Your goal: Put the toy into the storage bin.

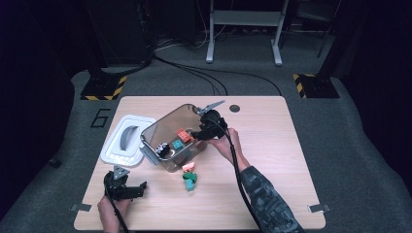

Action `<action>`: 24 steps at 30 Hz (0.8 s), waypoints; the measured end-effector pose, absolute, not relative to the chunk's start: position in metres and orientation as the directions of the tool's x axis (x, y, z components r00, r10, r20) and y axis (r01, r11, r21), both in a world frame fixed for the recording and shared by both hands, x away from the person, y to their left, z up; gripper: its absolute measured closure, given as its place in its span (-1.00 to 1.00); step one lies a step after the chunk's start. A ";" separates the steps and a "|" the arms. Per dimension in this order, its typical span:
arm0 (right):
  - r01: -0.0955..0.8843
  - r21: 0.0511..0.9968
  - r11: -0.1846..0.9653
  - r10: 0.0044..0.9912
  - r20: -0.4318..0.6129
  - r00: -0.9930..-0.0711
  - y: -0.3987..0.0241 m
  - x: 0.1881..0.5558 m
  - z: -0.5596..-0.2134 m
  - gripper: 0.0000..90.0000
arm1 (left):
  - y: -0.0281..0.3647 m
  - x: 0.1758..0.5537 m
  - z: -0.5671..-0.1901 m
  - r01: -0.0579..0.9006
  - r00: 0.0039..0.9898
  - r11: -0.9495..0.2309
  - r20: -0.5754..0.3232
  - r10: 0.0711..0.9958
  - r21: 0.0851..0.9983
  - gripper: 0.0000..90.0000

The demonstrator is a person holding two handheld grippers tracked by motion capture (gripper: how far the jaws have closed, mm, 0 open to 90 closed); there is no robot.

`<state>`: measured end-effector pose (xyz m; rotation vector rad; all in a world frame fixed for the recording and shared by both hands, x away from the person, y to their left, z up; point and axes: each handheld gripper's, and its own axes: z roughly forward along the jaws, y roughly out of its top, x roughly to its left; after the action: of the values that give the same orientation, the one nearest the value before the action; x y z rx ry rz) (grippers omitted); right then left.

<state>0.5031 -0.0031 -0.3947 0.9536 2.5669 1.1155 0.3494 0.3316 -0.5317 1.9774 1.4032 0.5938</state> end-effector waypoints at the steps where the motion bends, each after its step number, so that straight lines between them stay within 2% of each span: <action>1: 0.483 0.712 0.510 0.624 0.081 -0.777 -0.004 0.502 -0.394 -0.07 | 0.332 0.349 -0.532 0.658 0.330 -0.230 0.001 0.944 0.717 -1.00; 5: 0.463 0.728 0.506 0.621 0.065 -0.781 -0.009 0.496 -0.391 -0.39 | 0.332 0.349 -0.532 0.658 0.330 -0.230 0.001 0.944 0.717 -1.00; 8: 0.460 0.736 0.497 0.626 0.063 -0.777 -0.014 0.490 -0.388 -0.55 | 0.332 0.349 -0.532 0.658 0.330 -0.230 0.001 0.944 0.717 -1.00; 12: 0.449 0.743 0.496 0.620 0.058 -0.782 -0.023 0.481 -0.388 -0.66 | 0.332 0.349 -0.532 0.658 0.330 -0.230 0.001 0.944 0.717 -1.00; 17: 0.441 0.745 0.501 0.612 0.057 -0.789 -0.031 0.468 -0.397 -0.72 | 0.332 0.349 -0.532 0.658 0.330 -0.230 0.001 0.944 0.717 -1.00; 24: 0.458 0.716 0.527 0.590 0.080 -0.803 -0.031 0.448 -0.426 -0.79 | 0.332 0.349 -0.532 0.658 0.329 -0.230 0.001 0.944 0.717 -1.00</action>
<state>0.4476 -0.0306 -0.4255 0.8980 2.5911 1.1367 0.3494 0.3315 -0.5317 1.9767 1.4034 0.5939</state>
